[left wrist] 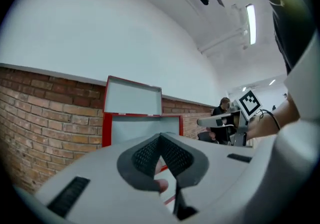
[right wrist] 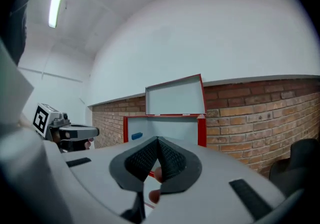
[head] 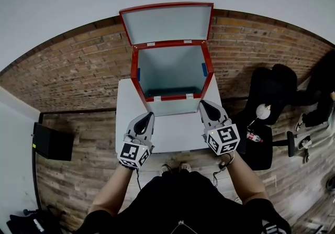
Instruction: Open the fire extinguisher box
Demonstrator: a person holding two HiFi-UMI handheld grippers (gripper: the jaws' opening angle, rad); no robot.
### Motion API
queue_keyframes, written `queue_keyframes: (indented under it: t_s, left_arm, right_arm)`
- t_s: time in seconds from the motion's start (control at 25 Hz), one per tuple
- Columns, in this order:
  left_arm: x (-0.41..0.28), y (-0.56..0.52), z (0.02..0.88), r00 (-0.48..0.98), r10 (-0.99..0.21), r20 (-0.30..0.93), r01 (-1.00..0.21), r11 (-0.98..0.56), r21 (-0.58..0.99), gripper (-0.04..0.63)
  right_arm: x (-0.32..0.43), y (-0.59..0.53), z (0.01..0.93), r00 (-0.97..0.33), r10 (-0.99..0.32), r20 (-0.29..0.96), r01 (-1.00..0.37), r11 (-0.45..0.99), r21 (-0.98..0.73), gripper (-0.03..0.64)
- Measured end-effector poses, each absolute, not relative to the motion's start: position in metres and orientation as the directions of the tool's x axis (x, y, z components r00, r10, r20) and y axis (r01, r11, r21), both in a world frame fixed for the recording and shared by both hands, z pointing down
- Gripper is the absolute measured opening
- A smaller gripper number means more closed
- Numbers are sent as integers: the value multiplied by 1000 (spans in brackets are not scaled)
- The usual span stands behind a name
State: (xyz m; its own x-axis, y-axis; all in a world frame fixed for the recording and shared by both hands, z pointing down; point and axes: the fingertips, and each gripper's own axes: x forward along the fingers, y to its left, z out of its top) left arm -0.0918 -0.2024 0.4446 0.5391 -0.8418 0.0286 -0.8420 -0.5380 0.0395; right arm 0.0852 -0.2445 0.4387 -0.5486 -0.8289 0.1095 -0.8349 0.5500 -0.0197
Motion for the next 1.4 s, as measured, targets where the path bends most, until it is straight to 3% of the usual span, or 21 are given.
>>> queue_keyframes:
  t_s: [0.4, 1.4]
  left_arm:
    - [-72, -196, 379, 569, -820, -64, -820, -572, 41, 48]
    - [-83, -200, 391, 535, -842, -71, -841, -539, 48, 49]
  right_arm:
    - [78, -219, 383, -562, -827, 14, -827, 563, 14, 20]
    - [70, -229, 421, -570, -817, 88, -821, 570, -29, 20]
